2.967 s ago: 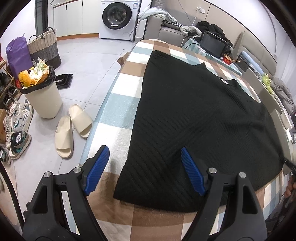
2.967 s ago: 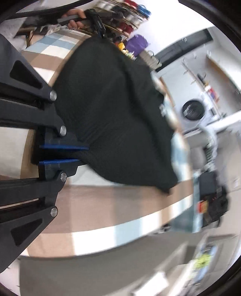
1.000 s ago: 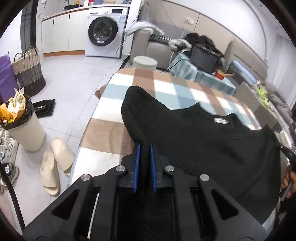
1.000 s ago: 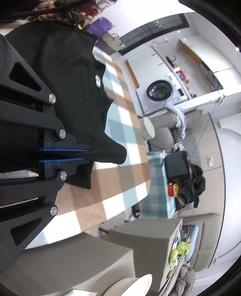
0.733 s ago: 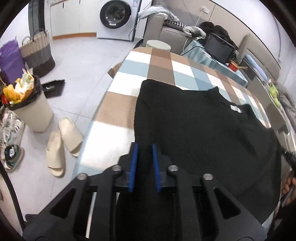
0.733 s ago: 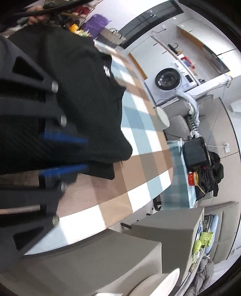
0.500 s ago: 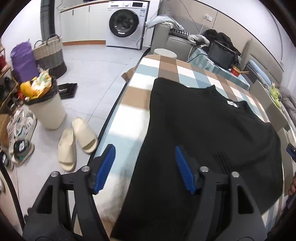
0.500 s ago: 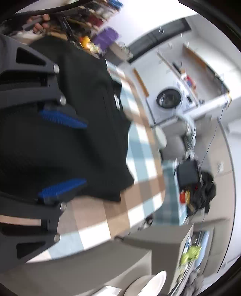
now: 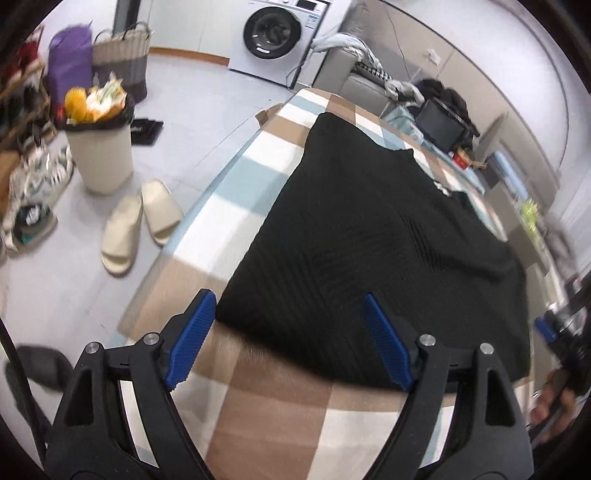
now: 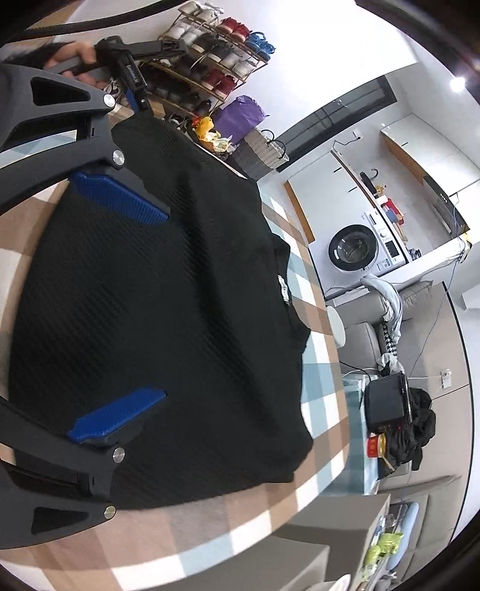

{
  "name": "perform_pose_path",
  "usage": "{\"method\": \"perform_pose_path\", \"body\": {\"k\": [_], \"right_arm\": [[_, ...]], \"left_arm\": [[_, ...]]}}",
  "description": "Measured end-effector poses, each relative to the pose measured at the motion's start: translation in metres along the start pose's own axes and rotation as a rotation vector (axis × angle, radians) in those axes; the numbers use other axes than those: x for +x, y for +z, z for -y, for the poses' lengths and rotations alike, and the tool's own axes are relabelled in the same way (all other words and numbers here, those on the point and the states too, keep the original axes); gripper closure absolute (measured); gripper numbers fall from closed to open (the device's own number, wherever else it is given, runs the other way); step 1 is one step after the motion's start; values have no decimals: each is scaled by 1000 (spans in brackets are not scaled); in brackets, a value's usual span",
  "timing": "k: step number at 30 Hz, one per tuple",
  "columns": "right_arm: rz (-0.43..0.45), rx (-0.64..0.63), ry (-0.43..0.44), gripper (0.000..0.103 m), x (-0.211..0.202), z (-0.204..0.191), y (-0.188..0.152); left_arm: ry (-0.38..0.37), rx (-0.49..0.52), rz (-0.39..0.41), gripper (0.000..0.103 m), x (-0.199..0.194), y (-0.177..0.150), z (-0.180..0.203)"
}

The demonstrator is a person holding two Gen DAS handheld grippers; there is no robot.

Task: Fold small clothes
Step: 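Grasp the folded side again with the left tool and tuck it inward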

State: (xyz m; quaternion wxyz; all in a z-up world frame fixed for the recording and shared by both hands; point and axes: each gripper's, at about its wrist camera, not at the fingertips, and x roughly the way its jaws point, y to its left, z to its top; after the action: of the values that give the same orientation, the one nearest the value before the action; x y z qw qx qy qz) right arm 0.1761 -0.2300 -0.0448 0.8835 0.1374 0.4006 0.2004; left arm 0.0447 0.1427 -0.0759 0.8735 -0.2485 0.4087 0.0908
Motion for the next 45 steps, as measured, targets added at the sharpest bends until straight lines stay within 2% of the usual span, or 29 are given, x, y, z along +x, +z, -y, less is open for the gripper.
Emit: {"method": "perform_pose_path", "body": {"k": [3,6,8,10,17,21,24,29,34,35,36,37,38,41,45], "right_arm": [[-9,39,17,11,3,-1,-4],[-11,43,21,11,4,-3,-5],[-5,44,29,11,4,-4,-5],[-2,50,34,11,4,-4,-5],[-7,51,20,11,3,0,-7],[-12,66,26,11,4,3,-7],[-18,65,34,11,6,2,-8],[-16,115,22,11,-12,16,-19],[-10,239,-57,11,-43,47,-46],[-11,252,-67,11,-46,50,-49],[-13,272,-80,12,-49,56,-55],[-14,284,-85,12,-51,59,-58],[-15,298,-88,11,-52,61,-61],[-12,300,-95,12,-54,62,-62],[1,239,-100,12,-54,52,-53]], "left_arm": [[-51,-69,14,23,-1,-10,-8],[-71,-97,28,25,3,-12,-8],[-89,-111,30,36,8,-9,-6],[-106,-113,16,39,21,1,3],[-36,-128,-20,39,13,9,0],[-78,-193,-63,39,-6,-11,-14],[-116,-190,-70,38,-9,-22,-9],[-124,-151,-49,35,5,-18,15],[-93,-165,1,35,22,-4,33],[-85,-175,13,39,25,-1,35],[-81,-181,18,48,29,2,35],[-80,-188,8,75,36,4,35],[-85,-196,-2,86,43,6,35],[-107,-217,35,92,43,7,32],[-115,-176,62,93,25,5,29]]}}
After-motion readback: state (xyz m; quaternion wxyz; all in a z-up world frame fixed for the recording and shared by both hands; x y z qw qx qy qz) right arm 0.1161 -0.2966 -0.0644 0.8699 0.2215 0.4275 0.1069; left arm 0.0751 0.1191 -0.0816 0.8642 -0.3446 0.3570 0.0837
